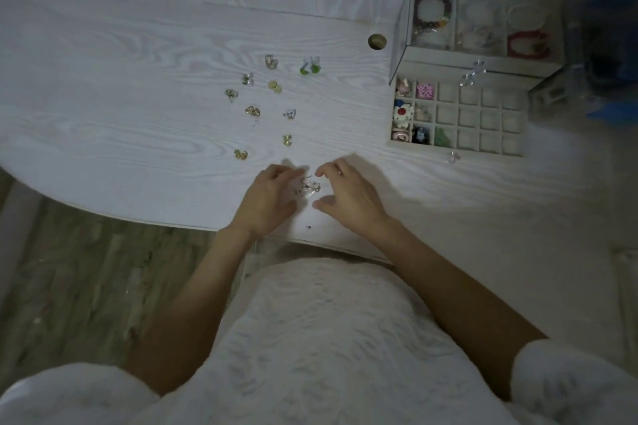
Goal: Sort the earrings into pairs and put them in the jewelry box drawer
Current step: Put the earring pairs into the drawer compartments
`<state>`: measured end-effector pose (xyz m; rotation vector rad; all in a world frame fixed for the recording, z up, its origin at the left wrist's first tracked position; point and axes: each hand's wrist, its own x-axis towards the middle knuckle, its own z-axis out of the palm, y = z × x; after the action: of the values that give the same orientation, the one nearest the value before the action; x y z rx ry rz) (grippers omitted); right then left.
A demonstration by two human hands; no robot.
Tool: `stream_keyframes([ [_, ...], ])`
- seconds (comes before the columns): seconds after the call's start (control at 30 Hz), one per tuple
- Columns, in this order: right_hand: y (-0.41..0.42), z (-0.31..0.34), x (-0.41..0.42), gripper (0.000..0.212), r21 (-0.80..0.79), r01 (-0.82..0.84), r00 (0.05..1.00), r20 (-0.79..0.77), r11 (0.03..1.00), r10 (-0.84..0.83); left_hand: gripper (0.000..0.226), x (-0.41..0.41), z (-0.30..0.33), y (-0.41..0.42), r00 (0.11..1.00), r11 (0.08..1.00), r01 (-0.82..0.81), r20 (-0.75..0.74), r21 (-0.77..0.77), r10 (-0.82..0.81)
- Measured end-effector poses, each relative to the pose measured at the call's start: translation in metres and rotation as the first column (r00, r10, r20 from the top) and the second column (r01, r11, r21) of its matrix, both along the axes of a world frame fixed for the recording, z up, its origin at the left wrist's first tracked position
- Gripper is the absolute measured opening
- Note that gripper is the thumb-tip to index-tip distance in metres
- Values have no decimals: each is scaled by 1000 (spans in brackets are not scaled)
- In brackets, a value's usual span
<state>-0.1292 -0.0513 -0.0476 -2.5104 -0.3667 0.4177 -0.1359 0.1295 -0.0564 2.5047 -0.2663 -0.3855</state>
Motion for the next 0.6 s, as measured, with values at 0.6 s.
stream_keyframes([
  [0.6, -33, -15, -4, 8, -33, 203, 963, 187, 979, -193, 12, 18, -1, -20, 997, 1000, -9, 79, 3, 9],
])
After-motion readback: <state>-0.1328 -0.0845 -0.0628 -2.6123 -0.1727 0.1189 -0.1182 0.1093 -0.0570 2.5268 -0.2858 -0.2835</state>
